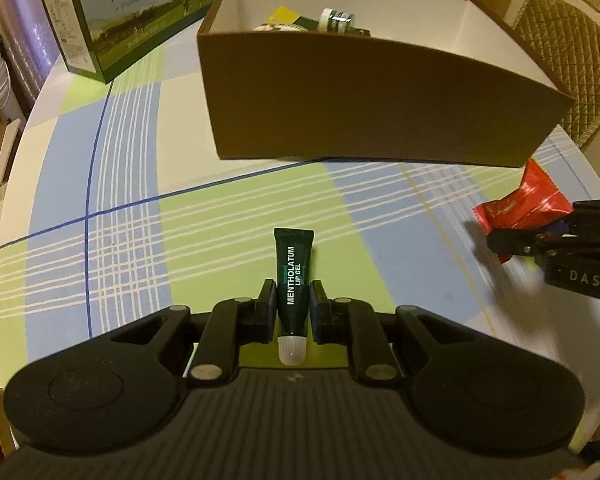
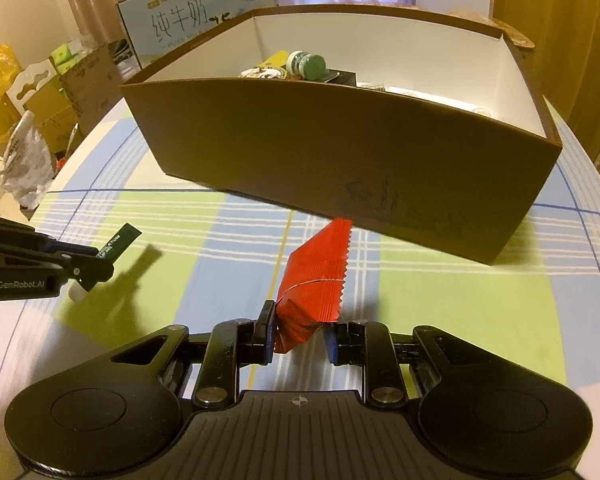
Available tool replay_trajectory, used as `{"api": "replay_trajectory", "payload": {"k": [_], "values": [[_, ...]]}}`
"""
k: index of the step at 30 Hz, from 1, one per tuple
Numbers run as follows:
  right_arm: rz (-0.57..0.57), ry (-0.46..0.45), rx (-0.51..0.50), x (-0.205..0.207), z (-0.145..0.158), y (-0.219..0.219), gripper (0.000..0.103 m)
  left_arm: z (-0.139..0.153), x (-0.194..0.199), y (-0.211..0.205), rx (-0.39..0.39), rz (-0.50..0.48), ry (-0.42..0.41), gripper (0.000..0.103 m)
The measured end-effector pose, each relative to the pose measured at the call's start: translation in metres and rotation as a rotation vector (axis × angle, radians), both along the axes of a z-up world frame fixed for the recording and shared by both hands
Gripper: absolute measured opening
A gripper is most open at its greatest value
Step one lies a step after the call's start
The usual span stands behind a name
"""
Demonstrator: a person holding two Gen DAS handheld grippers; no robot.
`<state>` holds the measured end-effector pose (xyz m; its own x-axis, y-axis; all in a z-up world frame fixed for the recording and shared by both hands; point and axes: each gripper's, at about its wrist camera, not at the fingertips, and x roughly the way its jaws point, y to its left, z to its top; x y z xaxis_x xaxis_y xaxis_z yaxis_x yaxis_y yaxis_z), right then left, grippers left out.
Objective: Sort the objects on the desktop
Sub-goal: 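Carry the lip gel tube and red packet up over the brown box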
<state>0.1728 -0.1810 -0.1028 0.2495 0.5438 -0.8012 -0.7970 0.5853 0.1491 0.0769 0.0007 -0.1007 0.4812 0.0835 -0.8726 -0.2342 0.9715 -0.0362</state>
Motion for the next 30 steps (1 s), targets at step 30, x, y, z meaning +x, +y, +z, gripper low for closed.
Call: {"api": "replay_trajectory", "payload": {"k": [30], "values": [[0.006, -0.058, 0.068, -0.006, 0.041, -0.029, 0.021, 0.071, 0.002, -0.042, -0.024, -0.076, -0.194, 0.013]]}}
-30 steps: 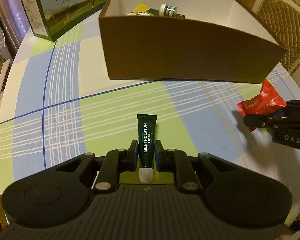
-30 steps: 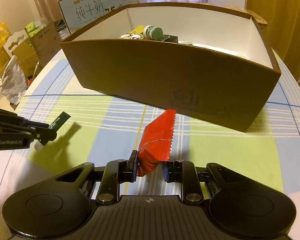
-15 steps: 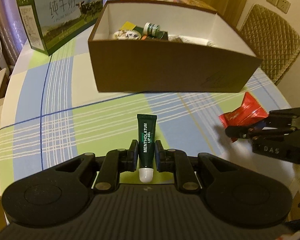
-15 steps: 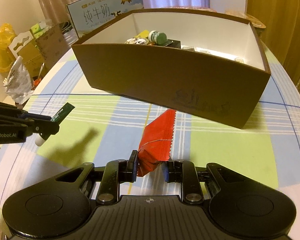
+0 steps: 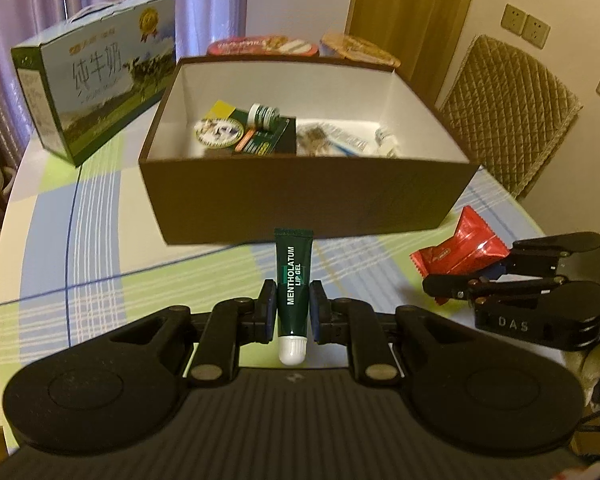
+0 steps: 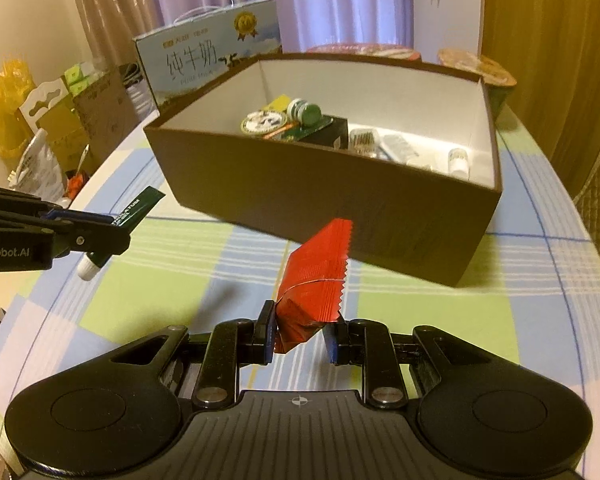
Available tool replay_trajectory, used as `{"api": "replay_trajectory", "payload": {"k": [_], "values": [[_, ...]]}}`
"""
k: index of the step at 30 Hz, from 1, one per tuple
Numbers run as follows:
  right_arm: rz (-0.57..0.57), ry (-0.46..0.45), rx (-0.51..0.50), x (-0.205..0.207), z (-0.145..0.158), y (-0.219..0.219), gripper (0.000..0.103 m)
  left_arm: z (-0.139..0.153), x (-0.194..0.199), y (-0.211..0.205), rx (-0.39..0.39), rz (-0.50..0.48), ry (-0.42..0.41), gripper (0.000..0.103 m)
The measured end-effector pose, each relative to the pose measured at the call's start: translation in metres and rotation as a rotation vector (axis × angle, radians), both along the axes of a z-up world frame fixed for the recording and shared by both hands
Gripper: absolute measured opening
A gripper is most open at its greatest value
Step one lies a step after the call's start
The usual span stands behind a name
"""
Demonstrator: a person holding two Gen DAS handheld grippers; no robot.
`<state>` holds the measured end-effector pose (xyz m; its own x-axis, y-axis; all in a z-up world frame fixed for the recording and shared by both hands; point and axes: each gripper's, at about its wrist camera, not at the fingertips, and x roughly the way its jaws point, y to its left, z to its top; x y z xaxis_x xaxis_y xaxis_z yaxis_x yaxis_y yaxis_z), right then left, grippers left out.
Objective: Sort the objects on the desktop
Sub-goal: 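Carry the lip gel tube and red packet up over the brown box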
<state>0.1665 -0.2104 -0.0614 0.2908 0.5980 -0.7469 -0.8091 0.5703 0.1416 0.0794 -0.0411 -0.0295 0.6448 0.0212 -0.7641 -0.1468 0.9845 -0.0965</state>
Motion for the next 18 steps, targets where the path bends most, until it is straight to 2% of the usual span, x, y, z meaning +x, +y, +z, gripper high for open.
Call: {"api": "replay_trajectory", "payload": {"k": [10, 18], "values": [[0.017, -0.049, 0.048, 0.022, 0.029, 0.001, 0.021, 0.026, 0.027, 0.004, 0.011, 0.003, -0.073, 0.013], [0.026, -0.12, 0.091, 0.055, 0.057, 0.021, 0.021, 0.044, 0.064, 0.027, 0.04, 0.043, -0.122, 0.013]]}}
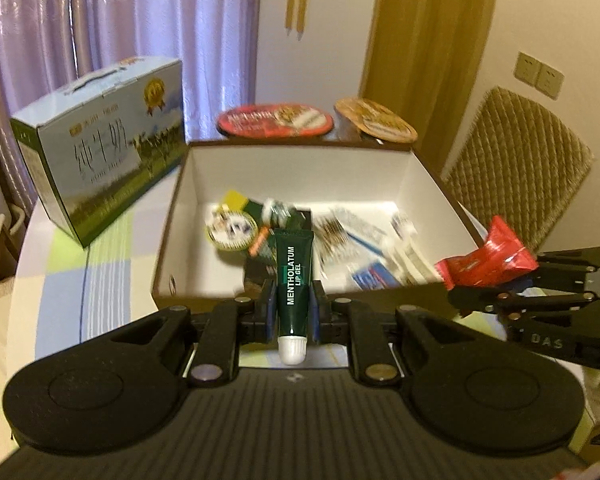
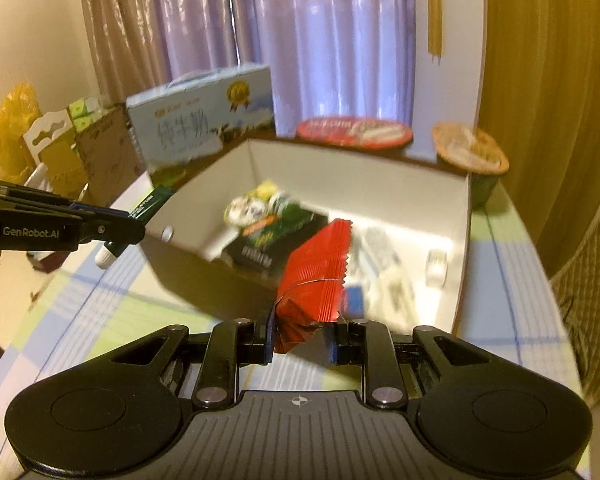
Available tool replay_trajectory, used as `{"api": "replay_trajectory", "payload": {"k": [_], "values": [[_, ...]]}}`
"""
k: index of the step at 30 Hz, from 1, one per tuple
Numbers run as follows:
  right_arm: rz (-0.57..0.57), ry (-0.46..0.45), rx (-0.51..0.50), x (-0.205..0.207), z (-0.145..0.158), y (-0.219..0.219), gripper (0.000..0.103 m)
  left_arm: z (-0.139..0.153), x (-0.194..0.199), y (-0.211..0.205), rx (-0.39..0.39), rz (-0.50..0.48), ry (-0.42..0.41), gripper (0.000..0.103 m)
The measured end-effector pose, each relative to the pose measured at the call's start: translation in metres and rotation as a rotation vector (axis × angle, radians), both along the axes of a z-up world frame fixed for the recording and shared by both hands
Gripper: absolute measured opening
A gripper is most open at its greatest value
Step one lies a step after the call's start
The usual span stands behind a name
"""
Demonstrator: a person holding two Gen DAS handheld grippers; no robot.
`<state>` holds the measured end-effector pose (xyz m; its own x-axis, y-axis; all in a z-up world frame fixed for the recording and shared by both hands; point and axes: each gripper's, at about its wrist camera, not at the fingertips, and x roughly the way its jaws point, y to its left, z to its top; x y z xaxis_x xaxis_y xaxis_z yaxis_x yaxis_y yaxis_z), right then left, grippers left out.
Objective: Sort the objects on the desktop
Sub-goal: 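Carry the lip gel tube and red packet up over the brown box, then lower the lip gel tube with the left tool while the right lowers the packet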
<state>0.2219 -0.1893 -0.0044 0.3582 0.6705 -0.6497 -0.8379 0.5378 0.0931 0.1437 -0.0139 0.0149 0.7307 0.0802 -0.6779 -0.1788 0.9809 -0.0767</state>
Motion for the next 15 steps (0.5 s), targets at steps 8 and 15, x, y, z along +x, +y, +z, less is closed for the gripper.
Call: {"api": "replay_trajectory", "payload": {"k": [8, 15], "values": [[-0.021, -0.01, 0.0, 0.048, 0.005, 0.032, 0.021, -0.008, 0.052, 0.036, 0.001, 0.067, 0.036, 0.013], [-0.037, 0.033, -0.033, 0.08, -0.012, 0.053, 0.021, -0.04, 0.09, 0.061, -0.062, 0.125, 0.13, 0.013]]}}
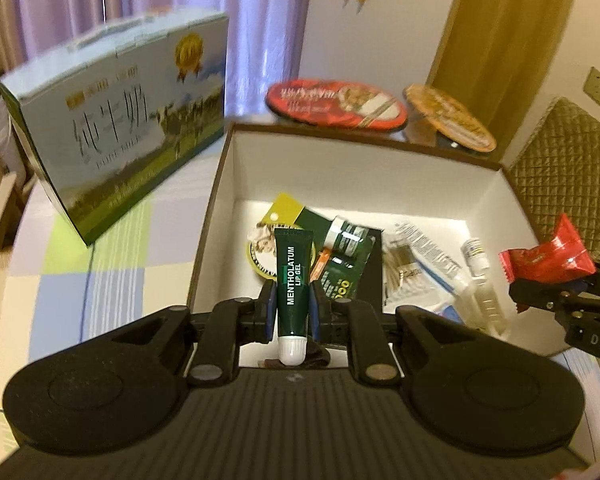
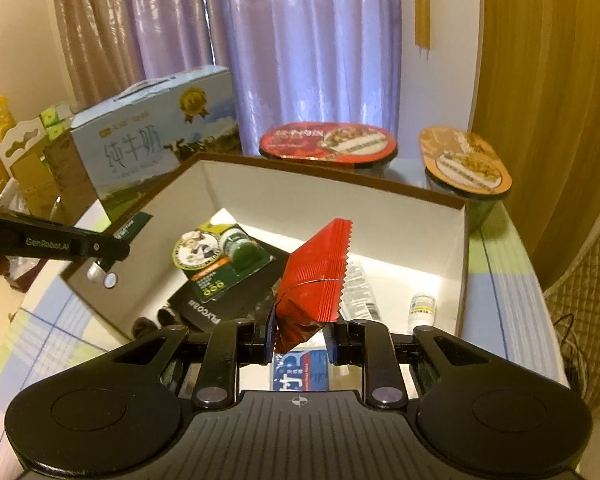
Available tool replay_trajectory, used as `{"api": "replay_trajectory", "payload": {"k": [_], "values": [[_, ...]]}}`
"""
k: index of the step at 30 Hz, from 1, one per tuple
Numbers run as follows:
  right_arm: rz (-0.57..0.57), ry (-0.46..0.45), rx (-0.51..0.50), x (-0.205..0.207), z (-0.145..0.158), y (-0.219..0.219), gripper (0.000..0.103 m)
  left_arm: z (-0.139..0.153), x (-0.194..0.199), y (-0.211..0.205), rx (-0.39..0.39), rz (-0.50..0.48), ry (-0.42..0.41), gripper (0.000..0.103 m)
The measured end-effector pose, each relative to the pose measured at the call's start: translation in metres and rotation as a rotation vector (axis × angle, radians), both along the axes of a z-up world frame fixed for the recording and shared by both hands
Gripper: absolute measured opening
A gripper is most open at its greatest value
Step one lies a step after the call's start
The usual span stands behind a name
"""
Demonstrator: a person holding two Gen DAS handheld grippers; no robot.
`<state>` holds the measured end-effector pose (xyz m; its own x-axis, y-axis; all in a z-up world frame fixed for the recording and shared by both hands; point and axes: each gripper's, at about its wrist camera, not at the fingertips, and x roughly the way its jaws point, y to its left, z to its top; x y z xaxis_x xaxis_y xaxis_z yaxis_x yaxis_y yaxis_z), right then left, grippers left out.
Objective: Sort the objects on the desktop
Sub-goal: 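Lower the lip gel tube with the left tool while the right lowers the packet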
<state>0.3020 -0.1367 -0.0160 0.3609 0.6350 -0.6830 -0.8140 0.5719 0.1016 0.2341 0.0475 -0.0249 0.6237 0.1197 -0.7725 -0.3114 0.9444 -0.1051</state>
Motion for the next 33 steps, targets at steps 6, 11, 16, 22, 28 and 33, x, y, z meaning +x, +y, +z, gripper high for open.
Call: {"api": "replay_trajectory", "payload": {"k": [6, 11, 16, 22, 28, 33], "values": [[0.0, 0.035, -0.034, 0.013, -0.016, 0.01, 0.021, -0.026, 0.02, 0.005, 0.026, 0.013, 0.08, 0.013], [0.005, 0.051, -0.054, 0.018, -0.024, 0.013, 0.021, -0.039, 0.027, 0.006, 0.048, 0.017, 0.108, 0.013], [0.011, 0.063, -0.066, 0.021, -0.029, 0.014, 0.021, -0.042, 0.03, 0.007, 0.045, 0.009, 0.111, 0.013], [0.022, 0.074, -0.082, 0.022, -0.033, 0.015, 0.021, -0.04, 0.029, 0.006, 0.04, 0.006, 0.108, 0.016], [0.031, 0.098, -0.092, 0.022, -0.037, 0.019, 0.021, -0.036, 0.027, 0.001, 0.034, -0.008, 0.099, 0.019], [0.051, 0.143, -0.093, 0.023, -0.04, 0.025, 0.021, -0.034, 0.027, -0.004, 0.037, -0.02, 0.1, 0.021]]}}
